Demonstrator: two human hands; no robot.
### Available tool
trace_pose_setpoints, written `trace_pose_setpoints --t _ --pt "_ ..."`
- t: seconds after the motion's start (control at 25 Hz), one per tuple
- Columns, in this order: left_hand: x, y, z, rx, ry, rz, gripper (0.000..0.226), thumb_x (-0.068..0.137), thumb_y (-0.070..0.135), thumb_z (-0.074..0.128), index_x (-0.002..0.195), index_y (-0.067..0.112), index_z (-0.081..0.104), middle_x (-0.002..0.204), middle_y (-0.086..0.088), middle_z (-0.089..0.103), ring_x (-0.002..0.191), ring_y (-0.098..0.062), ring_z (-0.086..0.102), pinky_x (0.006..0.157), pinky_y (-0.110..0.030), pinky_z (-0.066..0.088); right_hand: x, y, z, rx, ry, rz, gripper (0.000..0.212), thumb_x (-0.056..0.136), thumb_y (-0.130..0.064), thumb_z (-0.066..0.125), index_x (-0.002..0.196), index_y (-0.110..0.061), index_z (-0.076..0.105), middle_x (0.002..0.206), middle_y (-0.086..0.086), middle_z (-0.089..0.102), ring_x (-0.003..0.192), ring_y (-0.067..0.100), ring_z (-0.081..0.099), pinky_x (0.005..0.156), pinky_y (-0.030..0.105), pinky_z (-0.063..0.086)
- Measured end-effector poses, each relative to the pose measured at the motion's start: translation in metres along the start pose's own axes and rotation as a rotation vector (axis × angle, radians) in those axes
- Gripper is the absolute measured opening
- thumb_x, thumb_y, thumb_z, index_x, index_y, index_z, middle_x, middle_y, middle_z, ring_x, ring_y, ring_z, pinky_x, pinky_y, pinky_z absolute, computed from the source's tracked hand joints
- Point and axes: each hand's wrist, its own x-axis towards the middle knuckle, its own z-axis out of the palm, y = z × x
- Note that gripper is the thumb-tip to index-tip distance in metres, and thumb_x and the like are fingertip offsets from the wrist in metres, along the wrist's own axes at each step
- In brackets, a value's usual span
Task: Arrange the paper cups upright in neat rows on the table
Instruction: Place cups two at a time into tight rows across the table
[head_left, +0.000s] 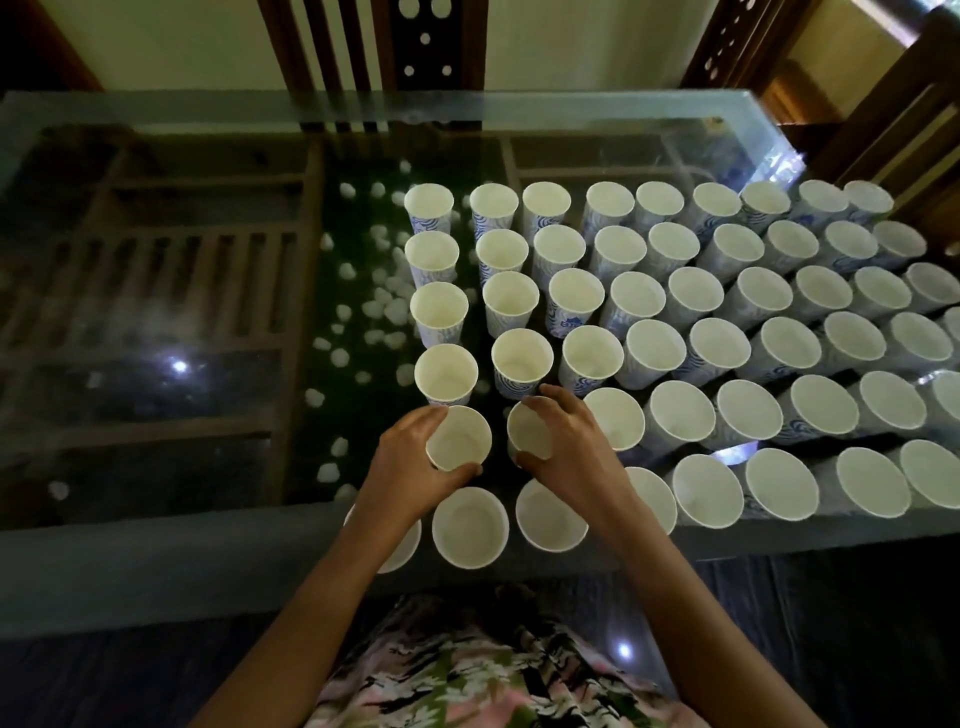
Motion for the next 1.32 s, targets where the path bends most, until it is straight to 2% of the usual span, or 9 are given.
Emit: trace_pose_setpoints --t 0.48,0.76,0.92,1.04,1.16,1.32 --pt "0.002 0.001 0.002 -0.002 0.035 -0.001 0.071 0.062 0.033 0.084 0.124 0.011 0.057 0.129 -0.005 0.056 0.116 -0.017 0.052 0.093 -0.018 0.033 0.002 0.000 -0.004 0.046 0.009 -0.005 0.068 0.075 -0.025 0.077 0.134 -0.013 0.046 0.143 0.007 0.040 0.130 0.024 0.037 0.104 0.030 0.034" --pt "0.024 0.008 -0.003 0.083 0.098 -0.020 0.064 0.079 0.039 0.069 0.132 0.011 0.049 0.140 -0.005 0.046 0.127 -0.018 0.043 0.100 -0.025 0.034 0.020 0.000 -0.016 0.041 0.055 -0.014 0.057 0.083 -0.019 0.069 0.134 -0.013 0.046 0.145 0.008 0.038 0.130 0.026 0.039 0.104 0.033 0.036" --pt "0.050 0.013 -0.005 0.154 0.085 -0.021 0.071 0.076 0.041 0.071 0.135 0.010 0.044 0.142 -0.007 0.043 0.128 -0.023 0.041 0.102 -0.032 0.036 0.040 0.000 -0.021 0.053 0.088 -0.019 0.056 0.082 -0.019 0.070 0.133 -0.011 0.047 0.144 0.011 0.038 0.131 0.028 0.037 0.104 0.037 0.037" --pt "0.067 0.010 -0.001 0.173 0.074 -0.013 0.072 0.070 0.042 0.076 0.128 0.008 0.051 0.133 -0.010 0.051 0.120 -0.026 0.049 0.098 -0.034 0.041 0.056 -0.004 -0.020 0.041 0.088 -0.029 0.058 0.081 -0.021 0.070 0.133 -0.010 0.047 0.144 0.012 0.038 0.131 0.029 0.034 0.103 0.036 0.035" --pt "0.074 0.006 0.004 0.140 0.067 -0.037 0.069 0.065 0.041 0.080 0.121 0.008 0.057 0.122 -0.008 0.060 0.111 -0.023 0.056 0.093 -0.033 0.046 0.068 -0.006 -0.018 0.027 0.056 -0.034 0.061 0.080 -0.024 0.071 0.133 -0.009 0.045 0.144 0.013 0.036 0.132 0.029 0.032 0.104 0.034 0.031" --pt "0.079 0.006 0.006 0.127 0.073 -0.034 0.065 0.067 0.038 0.080 0.121 0.010 0.058 0.122 -0.006 0.061 0.109 -0.019 0.057 0.089 -0.021 0.039 0.078 -0.006 -0.017 0.015 0.032 -0.035 0.063 0.078 -0.024 0.074 0.133 -0.009 0.045 0.141 0.013 0.041 0.128 0.030 0.038 0.102 0.036 0.035"
